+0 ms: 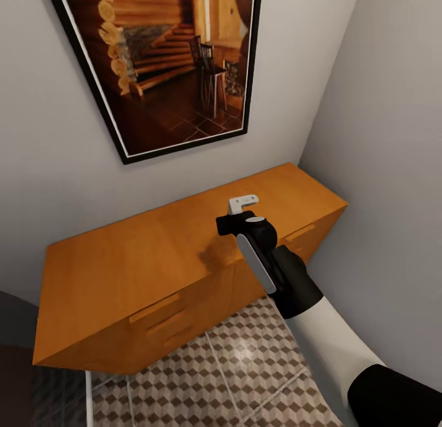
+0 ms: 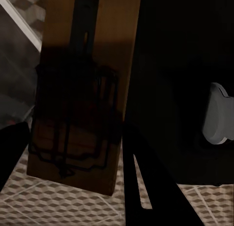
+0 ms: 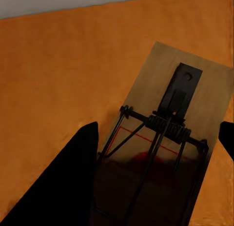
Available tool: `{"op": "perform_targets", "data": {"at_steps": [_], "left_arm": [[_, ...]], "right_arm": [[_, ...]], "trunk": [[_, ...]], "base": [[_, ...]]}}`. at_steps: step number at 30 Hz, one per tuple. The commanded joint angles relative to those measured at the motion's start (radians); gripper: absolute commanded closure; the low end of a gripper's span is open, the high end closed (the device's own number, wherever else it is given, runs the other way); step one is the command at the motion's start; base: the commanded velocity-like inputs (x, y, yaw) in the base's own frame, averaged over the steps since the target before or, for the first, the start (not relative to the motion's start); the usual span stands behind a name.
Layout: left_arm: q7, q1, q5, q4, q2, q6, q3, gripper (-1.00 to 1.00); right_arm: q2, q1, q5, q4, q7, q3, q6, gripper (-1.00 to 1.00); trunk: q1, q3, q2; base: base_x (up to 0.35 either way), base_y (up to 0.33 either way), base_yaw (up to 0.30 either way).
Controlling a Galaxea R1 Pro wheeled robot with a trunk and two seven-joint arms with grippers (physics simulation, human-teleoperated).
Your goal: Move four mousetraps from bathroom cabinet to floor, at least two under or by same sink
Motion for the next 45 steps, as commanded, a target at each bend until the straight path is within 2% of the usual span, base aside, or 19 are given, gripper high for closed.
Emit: {"op": "perform_targets", "data": {"at_steps": [1, 30, 40, 45], "left_arm": [[-0.004, -0.001, 0.009, 0.004, -0.001, -0.006, -0.008, 1.0], [-0.003, -0.001, 0.009, 0.004, -0.001, -0.006, -0.008, 1.0], [-0.004, -0.001, 0.009, 0.003, 0.0, -0.006, -0.008, 1.0], [-0.002, -0.001, 0.008, 0.002, 0.001, -0.006, -0.008, 1.0]], "right_arm": [[0.0, -0.001, -0.011, -0.001, -0.01, 0.001, 0.002, 1.0], [-0.002, -0.001, -0.009, 0.011, -0.01, 0.001, 0.001, 1.0], [-0.004, -0.001, -0.009, 0.022, -0.009, 0.001, -0.001, 1.0], [-0.032, 0.0, -0.012, 0.039, -0.004, 0.003, -0.005, 1.0]], "trunk": [[0.0, -0.002, -0.002], [0.0, -0.002, -0.002], [0.0, -0.002, -0.002], [0.0, -0.002, -0.002]], "base": [[-0.249, -0.23, 0.0], [-0.263, -0.218, 0.0], [-0.18, -0.21, 0.0], [-0.015, -0.024, 0.0]]}}
